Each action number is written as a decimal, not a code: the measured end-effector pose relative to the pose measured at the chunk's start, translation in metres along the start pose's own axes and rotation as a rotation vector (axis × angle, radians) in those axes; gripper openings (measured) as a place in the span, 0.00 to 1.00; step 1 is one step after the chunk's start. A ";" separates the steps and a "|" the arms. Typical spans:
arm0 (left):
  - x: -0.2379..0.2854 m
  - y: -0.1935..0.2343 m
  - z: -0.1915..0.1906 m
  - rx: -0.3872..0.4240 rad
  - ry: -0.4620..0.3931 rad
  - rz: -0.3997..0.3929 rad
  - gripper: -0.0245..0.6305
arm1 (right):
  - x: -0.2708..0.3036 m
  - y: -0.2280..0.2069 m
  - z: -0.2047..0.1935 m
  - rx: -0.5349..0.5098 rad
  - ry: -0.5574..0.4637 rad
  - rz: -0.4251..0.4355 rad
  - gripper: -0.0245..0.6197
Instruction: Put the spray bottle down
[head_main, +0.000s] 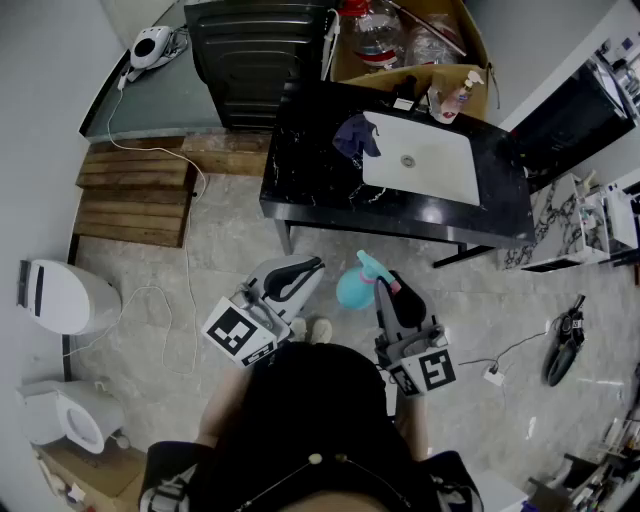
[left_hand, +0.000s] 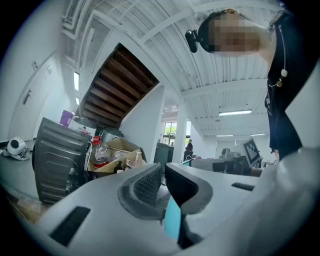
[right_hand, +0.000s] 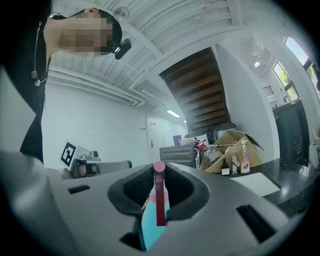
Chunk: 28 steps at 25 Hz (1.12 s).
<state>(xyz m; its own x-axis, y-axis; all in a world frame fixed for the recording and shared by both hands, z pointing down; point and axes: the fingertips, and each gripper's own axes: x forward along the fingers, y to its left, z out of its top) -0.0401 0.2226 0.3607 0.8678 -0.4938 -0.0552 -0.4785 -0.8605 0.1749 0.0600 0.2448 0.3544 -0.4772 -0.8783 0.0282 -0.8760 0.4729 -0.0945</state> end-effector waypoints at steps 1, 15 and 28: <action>0.000 0.000 -0.001 -0.001 0.005 0.000 0.08 | 0.000 0.001 0.001 0.001 -0.003 0.001 0.15; -0.003 -0.003 -0.007 0.034 0.046 0.016 0.08 | -0.010 -0.005 0.007 0.033 -0.028 -0.027 0.15; -0.023 0.015 -0.021 0.051 0.080 0.019 0.08 | 0.002 0.018 0.003 -0.028 -0.030 -0.015 0.15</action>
<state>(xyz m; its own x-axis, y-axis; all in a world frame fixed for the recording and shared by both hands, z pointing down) -0.0645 0.2239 0.3849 0.8652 -0.5007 0.0270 -0.4999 -0.8571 0.1245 0.0435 0.2512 0.3493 -0.4625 -0.8866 -0.0005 -0.8847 0.4615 -0.0663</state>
